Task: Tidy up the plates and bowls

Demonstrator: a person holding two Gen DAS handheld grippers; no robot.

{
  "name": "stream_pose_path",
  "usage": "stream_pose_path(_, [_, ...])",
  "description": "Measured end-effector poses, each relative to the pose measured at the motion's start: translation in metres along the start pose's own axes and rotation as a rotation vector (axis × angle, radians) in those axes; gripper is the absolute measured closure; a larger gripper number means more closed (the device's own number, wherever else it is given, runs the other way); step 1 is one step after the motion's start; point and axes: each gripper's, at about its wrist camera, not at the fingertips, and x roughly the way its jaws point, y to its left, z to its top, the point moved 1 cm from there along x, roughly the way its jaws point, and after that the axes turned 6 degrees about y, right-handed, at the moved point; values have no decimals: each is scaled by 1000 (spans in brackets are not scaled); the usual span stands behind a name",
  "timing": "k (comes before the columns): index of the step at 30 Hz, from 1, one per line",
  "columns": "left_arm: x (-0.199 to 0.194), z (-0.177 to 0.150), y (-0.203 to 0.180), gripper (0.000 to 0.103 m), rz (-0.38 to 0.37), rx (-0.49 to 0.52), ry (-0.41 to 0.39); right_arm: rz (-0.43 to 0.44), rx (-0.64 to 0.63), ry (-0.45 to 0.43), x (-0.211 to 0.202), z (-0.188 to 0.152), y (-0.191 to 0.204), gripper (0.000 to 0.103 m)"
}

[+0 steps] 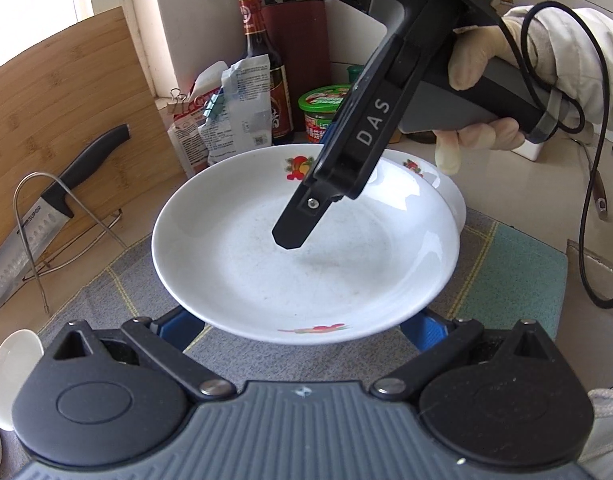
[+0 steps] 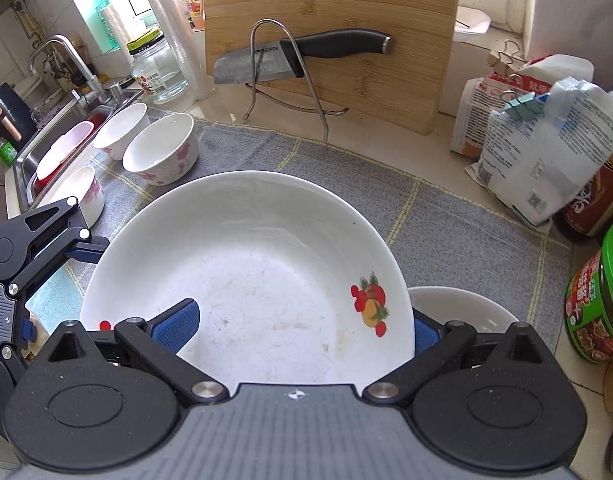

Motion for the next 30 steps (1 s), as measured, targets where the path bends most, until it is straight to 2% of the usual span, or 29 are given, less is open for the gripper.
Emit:
stream_pose_path(16, [20, 23, -29, 1, -95, 100, -5, -56, 127, -22, -23, -46, -36, 0])
stream_pose_path(30, [36, 31, -36, 1, -136, 126, 17, -62, 184, -8, -17, -64, -54, 0])
